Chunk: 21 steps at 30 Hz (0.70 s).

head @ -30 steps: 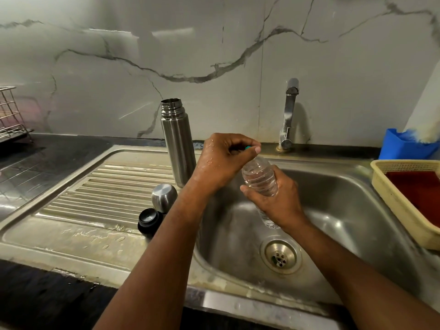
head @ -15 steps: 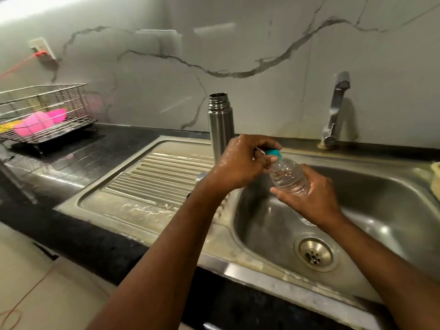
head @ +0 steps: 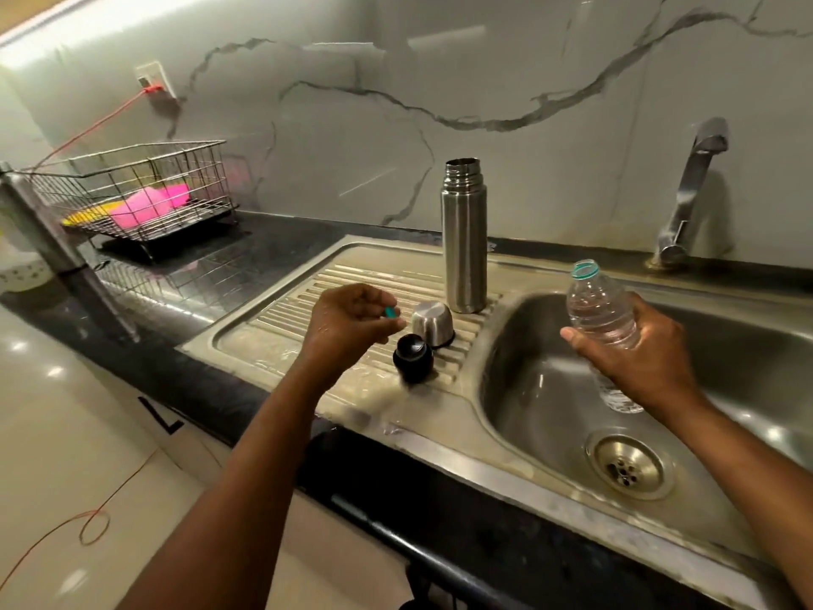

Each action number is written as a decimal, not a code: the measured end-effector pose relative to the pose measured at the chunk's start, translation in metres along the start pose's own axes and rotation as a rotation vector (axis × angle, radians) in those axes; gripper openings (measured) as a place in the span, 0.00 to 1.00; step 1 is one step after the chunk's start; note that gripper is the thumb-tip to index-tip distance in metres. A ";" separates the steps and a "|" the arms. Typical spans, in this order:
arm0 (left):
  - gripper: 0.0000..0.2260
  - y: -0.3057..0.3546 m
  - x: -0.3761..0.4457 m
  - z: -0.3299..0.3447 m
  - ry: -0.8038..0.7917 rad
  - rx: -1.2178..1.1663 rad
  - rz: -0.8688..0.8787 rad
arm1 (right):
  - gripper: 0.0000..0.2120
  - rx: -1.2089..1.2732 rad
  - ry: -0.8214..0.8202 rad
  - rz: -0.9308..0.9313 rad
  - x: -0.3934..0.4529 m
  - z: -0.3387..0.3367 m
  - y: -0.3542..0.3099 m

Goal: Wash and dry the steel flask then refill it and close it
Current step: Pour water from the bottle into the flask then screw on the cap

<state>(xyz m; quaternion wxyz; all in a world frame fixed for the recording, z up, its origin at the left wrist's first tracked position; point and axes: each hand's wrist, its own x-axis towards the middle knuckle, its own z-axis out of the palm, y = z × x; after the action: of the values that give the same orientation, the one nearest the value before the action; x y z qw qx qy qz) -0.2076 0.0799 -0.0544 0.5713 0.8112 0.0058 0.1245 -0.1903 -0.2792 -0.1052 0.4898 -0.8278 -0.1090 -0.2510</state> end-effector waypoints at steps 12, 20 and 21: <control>0.05 -0.063 0.002 -0.035 -0.066 0.700 0.019 | 0.23 -0.012 0.006 0.027 -0.002 0.001 0.000; 0.21 -0.038 0.001 -0.030 0.002 0.727 0.043 | 0.21 0.006 0.002 0.049 -0.003 0.003 -0.006; 0.24 -0.028 0.004 -0.023 0.059 0.667 0.098 | 0.21 0.016 -0.004 0.054 -0.004 0.003 -0.006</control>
<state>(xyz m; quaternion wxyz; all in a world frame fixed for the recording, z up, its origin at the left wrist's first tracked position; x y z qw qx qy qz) -0.2047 0.1110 -0.0720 0.2673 0.9489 0.0239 0.1664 -0.1950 -0.2730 -0.1040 0.5029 -0.8269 -0.0894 -0.2352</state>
